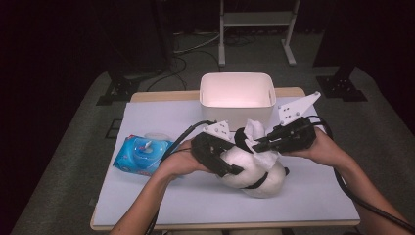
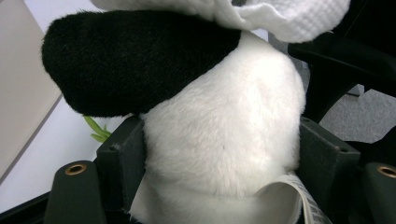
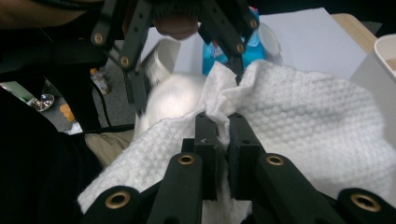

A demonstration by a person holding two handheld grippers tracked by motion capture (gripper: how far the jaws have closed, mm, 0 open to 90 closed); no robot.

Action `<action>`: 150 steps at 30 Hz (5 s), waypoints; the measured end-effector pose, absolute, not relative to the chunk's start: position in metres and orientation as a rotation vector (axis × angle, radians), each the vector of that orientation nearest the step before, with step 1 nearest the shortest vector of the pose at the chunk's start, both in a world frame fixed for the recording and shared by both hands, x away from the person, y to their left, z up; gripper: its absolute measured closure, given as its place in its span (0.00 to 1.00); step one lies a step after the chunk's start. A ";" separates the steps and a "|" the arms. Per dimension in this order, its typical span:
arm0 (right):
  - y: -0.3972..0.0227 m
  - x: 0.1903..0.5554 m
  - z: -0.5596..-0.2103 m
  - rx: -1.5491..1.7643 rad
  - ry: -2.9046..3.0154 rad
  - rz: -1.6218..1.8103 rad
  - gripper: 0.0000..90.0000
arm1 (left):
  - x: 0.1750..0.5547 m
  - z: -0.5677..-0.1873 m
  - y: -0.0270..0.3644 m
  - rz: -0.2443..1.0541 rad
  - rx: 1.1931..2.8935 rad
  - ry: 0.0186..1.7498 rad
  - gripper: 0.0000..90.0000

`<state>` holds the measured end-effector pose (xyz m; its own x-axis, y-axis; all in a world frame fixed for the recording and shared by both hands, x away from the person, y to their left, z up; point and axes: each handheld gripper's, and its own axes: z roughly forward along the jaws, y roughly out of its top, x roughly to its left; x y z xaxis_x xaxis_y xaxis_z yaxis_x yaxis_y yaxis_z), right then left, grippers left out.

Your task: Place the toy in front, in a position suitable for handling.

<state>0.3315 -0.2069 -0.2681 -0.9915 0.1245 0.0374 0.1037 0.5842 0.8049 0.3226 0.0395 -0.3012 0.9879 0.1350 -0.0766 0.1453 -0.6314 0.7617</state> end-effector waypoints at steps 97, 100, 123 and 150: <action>-0.251 0.325 -0.277 0.339 2.726 1.415 0.93 | 0.336 -0.346 0.039 -0.095 2.147 0.255 0.13; -0.251 0.325 -0.279 0.337 2.727 1.441 0.93 | 0.335 -0.347 0.028 -0.087 2.170 0.239 0.12; -0.265 0.321 -0.281 0.365 2.723 1.397 0.92 | 0.333 -0.348 0.041 -0.049 2.140 0.239 0.34; -0.270 0.340 -0.277 0.435 2.715 1.331 0.92 | 0.326 -0.345 0.034 -0.020 2.149 0.229 0.35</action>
<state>0.3405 -0.2698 -0.2766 -0.9557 0.2905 0.0466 0.2148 0.5807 0.7853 0.3256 0.0341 -0.3452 0.9824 0.1563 -0.1021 0.1715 -0.5395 0.8243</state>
